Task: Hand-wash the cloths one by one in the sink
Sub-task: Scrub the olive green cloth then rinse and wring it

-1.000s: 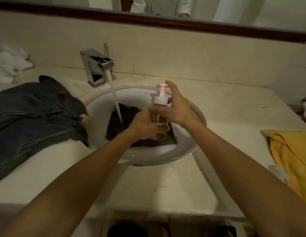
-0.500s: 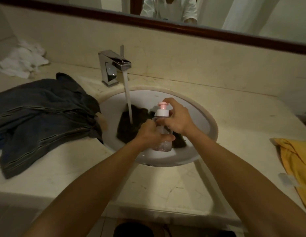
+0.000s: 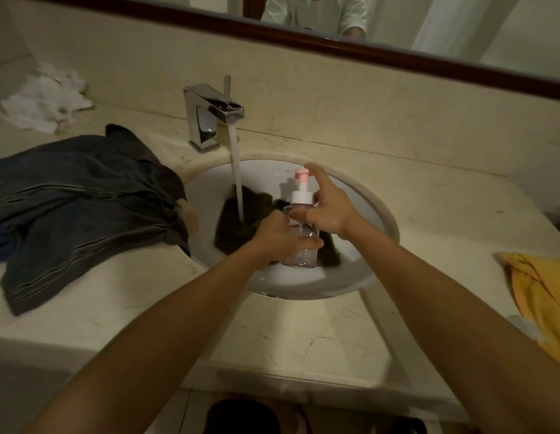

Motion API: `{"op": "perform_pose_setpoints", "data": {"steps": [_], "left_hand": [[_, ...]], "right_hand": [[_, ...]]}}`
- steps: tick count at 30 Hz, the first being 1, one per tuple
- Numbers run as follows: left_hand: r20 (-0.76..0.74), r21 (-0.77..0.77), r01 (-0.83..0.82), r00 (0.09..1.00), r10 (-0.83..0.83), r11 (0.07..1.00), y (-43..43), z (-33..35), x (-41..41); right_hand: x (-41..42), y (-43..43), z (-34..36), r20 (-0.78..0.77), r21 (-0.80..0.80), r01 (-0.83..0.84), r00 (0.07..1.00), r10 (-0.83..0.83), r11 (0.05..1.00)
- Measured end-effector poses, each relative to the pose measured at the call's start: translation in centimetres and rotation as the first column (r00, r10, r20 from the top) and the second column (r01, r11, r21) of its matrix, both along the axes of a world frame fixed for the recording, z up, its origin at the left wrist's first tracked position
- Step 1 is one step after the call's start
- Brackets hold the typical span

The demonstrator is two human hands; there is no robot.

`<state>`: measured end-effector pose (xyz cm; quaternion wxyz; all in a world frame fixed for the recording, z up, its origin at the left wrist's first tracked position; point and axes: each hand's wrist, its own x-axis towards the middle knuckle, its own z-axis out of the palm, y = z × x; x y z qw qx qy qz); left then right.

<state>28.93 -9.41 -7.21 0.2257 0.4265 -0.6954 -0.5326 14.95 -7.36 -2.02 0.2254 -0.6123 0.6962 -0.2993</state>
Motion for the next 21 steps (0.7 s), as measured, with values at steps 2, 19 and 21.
{"op": "perform_pose_setpoints", "data": {"steps": [2,19,21], "left_hand": [[0.002,0.003,0.007,1.0,-0.007,1.0,0.0,-0.1,-0.1],[-0.097,-0.272,-0.017,0.995,-0.01,0.962,-2.9,6.5,-6.2],[-0.108,-0.308,-0.052,0.994,0.019,0.95,-4.4,7.2,-8.3]], "right_hand": [[-0.1,0.0,0.0,-0.007,-0.006,-0.016,1.0,0.016,1.0],[-6.3,-1.0,5.4,0.167,-0.188,0.228,0.966,-0.198,0.955],[-8.0,-1.7,6.4,0.167,-0.228,0.269,0.958,-0.234,0.936]]}}
